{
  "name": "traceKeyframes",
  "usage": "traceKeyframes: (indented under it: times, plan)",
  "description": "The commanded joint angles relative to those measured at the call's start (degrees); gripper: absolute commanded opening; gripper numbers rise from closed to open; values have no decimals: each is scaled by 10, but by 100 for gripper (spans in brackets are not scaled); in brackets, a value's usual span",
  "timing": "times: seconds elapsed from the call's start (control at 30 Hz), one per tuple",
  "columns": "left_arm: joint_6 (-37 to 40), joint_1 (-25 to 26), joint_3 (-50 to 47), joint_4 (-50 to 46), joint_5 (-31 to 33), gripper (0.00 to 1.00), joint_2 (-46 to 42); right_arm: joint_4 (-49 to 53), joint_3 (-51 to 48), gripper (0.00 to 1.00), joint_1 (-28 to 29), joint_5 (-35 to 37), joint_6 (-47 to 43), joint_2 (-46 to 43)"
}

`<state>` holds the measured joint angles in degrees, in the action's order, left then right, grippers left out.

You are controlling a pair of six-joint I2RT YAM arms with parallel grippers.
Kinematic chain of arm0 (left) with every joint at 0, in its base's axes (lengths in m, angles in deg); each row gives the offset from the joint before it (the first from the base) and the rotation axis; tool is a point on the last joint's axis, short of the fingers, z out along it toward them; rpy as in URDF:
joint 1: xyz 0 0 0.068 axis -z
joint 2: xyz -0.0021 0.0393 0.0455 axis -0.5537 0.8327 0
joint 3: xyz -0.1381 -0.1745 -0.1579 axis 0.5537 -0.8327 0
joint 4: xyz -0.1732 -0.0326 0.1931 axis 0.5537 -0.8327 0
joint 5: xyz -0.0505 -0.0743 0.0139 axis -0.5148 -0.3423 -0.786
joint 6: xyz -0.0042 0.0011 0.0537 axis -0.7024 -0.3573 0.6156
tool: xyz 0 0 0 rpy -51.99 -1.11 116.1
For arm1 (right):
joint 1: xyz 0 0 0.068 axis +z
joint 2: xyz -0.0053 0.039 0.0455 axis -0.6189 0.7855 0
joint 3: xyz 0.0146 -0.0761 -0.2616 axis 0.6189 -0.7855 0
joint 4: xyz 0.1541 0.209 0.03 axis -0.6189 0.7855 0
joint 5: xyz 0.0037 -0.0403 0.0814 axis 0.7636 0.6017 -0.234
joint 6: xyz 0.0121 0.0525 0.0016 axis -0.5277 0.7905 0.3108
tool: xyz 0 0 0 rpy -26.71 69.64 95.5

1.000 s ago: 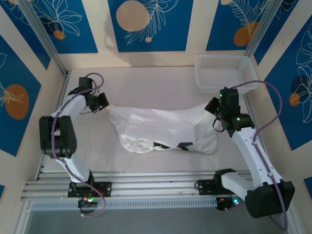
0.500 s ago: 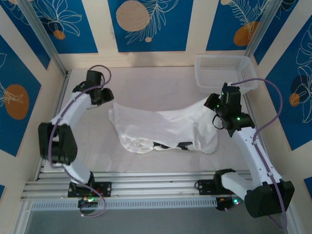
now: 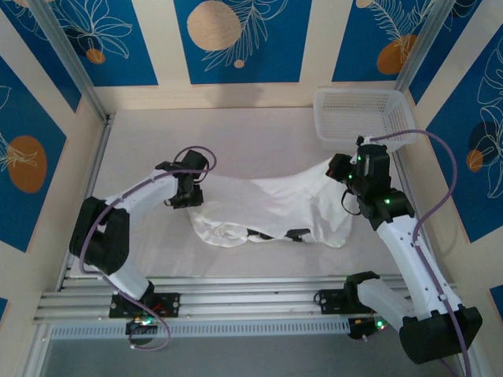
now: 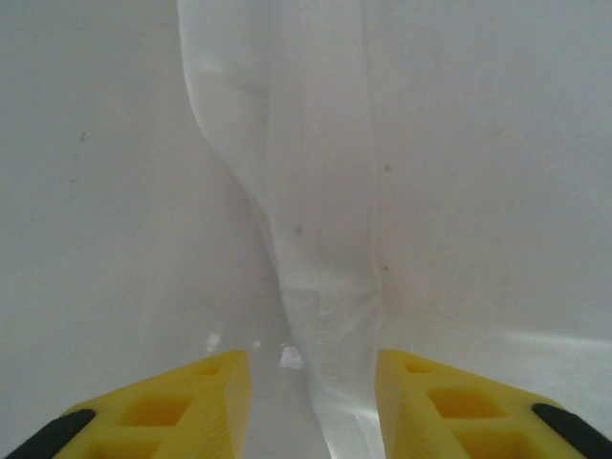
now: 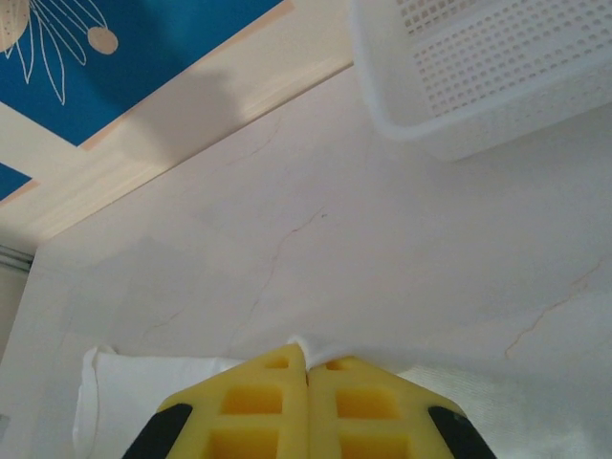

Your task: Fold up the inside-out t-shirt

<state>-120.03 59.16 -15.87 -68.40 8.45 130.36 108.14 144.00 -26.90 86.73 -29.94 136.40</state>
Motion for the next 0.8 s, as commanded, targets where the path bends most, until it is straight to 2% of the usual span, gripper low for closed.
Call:
traceKeyframes:
  times: [0.0, 0.07, 0.17, 0.43, 0.63, 0.77]
  plan:
    - [17, 4, -11, 40, -18, 44, 10, 2, 0, 0, 7, 4, -7, -8]
    - [28, 4, -12, 50, -30, 46, 21, 1, 0, 0, 9, 6, -9, -6]
    - [34, 4, -13, 55, -36, 45, 38, 1, 0, 0, 11, 9, -8, -4]
    - [38, -3, -17, 25, 27, 27, 51, 1, 1, 0, 14, 14, -11, -3]
    - [39, -10, -32, 16, 60, 19, 21, 1, 1, 0, 15, 14, -12, -2]
    - [39, -21, -41, 20, 57, 14, 16, 2, 4, 0, 16, 16, -13, -2]
